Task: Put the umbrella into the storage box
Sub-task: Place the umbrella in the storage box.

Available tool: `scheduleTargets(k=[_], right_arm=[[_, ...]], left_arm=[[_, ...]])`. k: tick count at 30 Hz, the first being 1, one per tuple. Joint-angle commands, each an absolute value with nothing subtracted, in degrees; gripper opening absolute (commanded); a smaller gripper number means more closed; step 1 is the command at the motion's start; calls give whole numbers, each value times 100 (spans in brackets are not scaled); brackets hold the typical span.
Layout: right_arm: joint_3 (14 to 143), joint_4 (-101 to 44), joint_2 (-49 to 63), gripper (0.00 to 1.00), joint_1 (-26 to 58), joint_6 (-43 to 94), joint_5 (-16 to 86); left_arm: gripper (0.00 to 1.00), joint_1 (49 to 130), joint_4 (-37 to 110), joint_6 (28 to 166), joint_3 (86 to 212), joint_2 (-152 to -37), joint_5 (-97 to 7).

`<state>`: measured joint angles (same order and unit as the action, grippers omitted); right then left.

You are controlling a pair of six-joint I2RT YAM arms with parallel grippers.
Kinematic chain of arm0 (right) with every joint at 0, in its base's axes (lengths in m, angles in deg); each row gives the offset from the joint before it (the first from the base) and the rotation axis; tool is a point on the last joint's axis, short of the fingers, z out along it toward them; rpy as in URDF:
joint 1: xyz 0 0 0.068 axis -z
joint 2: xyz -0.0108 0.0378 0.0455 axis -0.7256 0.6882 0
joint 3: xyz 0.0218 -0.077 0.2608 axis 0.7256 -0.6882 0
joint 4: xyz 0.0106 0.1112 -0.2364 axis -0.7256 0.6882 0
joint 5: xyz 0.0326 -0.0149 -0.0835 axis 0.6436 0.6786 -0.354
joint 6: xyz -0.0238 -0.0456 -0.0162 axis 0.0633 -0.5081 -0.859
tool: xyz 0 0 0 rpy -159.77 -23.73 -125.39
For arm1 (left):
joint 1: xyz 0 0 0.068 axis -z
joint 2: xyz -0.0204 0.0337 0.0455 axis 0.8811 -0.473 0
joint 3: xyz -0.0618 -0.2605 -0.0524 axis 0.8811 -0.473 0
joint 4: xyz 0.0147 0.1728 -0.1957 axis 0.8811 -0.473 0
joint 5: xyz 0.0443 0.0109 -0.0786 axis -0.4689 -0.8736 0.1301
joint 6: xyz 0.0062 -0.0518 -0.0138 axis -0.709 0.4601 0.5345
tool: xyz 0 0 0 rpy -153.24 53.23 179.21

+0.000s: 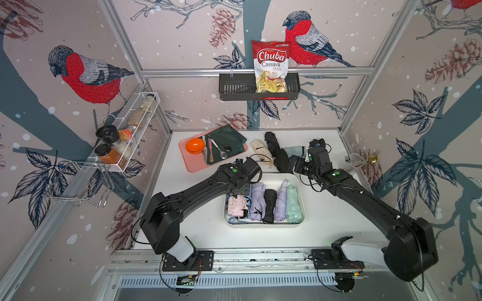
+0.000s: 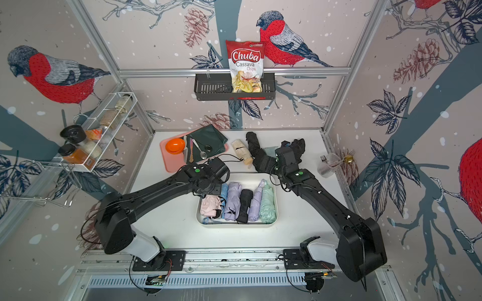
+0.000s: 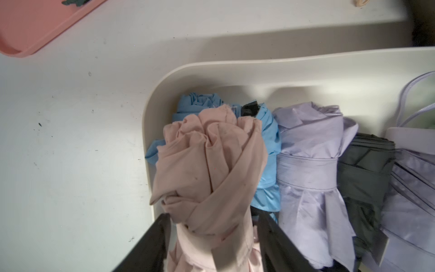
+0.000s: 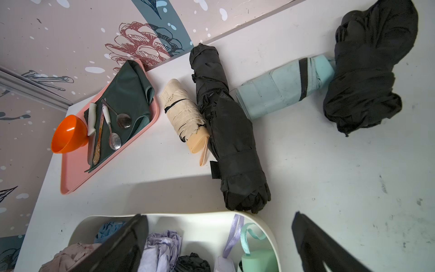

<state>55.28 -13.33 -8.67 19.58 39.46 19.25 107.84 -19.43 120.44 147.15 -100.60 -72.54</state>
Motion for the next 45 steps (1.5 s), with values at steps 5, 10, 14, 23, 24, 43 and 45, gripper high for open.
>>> scheduleTargets(k=[5,10,14,23,24,43,45], right_arm=[[5722,-1384,-605,100,1719,3667,1829],[6074,-1340,-92,100,1498,3322,1878],[6505,-1249,558,100,1376,3014,1986],[8124,-968,2279,88,1345,2047,2333],[8349,-890,2492,86,1363,1955,2387],[11227,-219,5210,89,1575,997,2330],[11423,-185,5372,90,1577,909,2305]], left_arm=[[45,10627,-1244,11838,14270,-9999,-6679],[39,10555,-1377,11707,14162,-10112,-6754],[33,10510,-1514,11608,13974,-9993,-6724],[26,10497,-1588,11354,13704,-10074,-6661],[26,10484,-1624,11349,13712,-10084,-6684],[72,10222,-1513,11557,14232,-9480,-6696],[76,10198,-1485,11577,14310,-9410,-6729]])
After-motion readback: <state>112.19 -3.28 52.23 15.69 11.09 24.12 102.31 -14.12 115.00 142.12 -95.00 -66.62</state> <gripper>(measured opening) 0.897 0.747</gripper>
